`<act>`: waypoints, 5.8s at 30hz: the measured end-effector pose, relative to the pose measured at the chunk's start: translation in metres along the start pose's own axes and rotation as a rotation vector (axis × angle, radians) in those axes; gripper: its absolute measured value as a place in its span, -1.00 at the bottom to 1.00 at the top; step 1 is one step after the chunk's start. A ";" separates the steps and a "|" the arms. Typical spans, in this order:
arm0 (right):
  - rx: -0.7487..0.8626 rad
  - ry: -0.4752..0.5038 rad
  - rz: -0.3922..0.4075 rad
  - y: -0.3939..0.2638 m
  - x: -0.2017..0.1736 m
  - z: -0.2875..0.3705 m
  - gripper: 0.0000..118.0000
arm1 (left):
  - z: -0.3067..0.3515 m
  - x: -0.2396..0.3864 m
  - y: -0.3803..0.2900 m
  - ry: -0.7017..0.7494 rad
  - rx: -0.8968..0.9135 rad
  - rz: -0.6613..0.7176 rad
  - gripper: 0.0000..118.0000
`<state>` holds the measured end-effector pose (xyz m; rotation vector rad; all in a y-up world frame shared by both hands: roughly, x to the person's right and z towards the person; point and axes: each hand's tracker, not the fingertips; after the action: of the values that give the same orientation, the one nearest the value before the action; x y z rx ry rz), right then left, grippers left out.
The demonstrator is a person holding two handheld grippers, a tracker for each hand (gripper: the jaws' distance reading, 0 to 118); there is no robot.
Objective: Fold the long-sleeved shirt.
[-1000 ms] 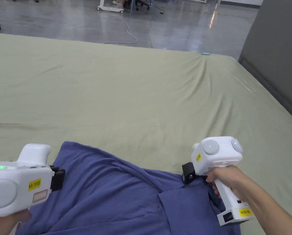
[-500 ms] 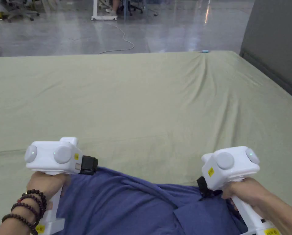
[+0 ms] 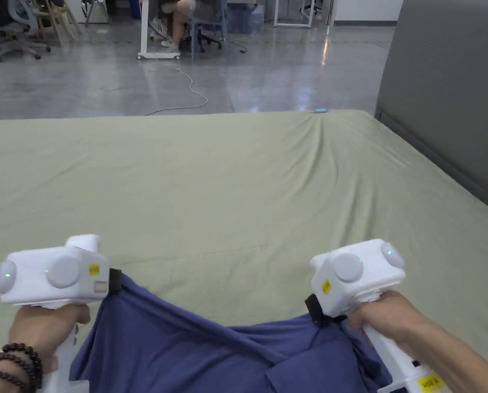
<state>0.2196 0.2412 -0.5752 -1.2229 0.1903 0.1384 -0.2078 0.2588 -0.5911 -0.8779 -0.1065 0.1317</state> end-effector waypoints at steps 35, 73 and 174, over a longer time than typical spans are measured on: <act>1.018 -0.227 -0.101 0.290 -0.009 0.473 -0.91 | 0.362 0.047 0.314 0.007 0.832 0.021 -1.00; 0.124 0.030 0.122 -0.228 -0.052 0.075 -0.91 | 0.184 -0.024 -0.233 0.000 0.010 -0.067 -1.00; 0.837 -0.293 -0.175 0.226 0.072 0.454 -0.93 | 0.408 0.032 0.309 0.072 0.708 0.049 -1.00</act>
<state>0.2748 0.7452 -0.6498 -0.3725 -0.1149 0.0700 -0.2585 0.7685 -0.5700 -0.1780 0.0317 0.1685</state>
